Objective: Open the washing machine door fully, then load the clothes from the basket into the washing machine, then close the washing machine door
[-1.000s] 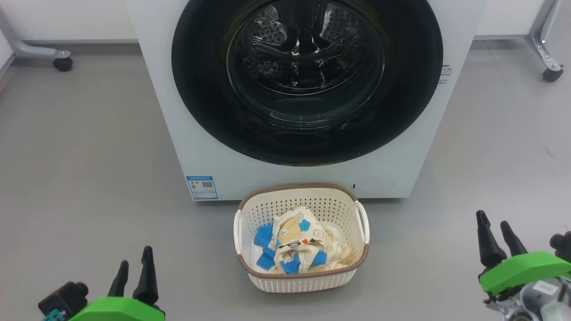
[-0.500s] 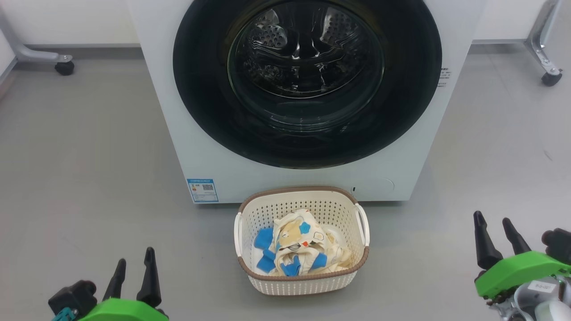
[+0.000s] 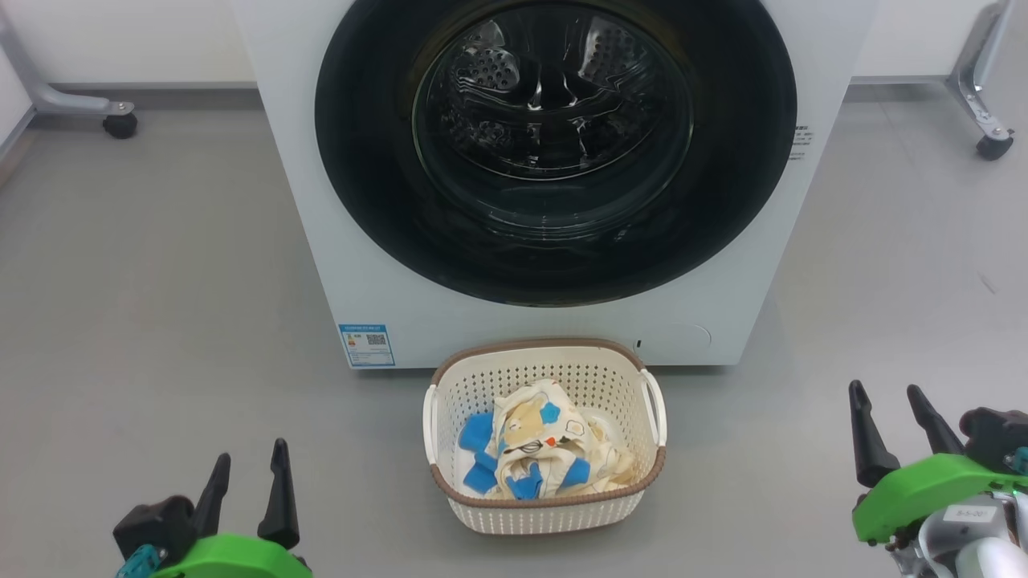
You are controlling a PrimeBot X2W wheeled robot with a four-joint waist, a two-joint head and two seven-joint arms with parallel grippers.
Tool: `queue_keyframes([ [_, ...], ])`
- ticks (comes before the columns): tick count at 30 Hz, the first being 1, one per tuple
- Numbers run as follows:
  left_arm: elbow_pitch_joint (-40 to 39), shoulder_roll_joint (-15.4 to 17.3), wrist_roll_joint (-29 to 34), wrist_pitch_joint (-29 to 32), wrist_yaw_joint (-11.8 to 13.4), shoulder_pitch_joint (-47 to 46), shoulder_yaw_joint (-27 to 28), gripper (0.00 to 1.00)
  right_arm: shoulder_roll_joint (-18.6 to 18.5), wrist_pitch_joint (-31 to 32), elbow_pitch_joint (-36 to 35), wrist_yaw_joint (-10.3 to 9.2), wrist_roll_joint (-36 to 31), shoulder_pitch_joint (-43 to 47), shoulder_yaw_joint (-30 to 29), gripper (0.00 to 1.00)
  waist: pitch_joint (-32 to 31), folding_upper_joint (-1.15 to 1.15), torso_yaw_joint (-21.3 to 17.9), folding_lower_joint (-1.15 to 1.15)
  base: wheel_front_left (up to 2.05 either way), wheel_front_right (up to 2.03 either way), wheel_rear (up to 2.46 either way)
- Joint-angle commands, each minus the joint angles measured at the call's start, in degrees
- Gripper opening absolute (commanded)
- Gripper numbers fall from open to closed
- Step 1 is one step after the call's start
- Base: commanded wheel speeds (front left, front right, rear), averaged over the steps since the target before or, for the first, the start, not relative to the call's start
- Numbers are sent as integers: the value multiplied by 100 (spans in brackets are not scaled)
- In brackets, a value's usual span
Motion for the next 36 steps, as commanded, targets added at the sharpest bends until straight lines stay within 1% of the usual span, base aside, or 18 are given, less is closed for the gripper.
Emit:
queue_keyframes([
  [1,-153,152,163,-91,42,-363,130,100,-170,-84,-239,-1,-176,-290,96,100,-2,0,1,0,0,0,0],
  [18,-52,216,1122,-292,242,-464,-33,100,-259,-255,-259,-1,-1332,-324,154,100,-59,0,43,0,0,0,0],
  [36,3,253,989,-271,299,-476,-58,100,-180,-258,-293,-1,-1287,-297,54,100,-68,0,26,0,0,0,0],
])
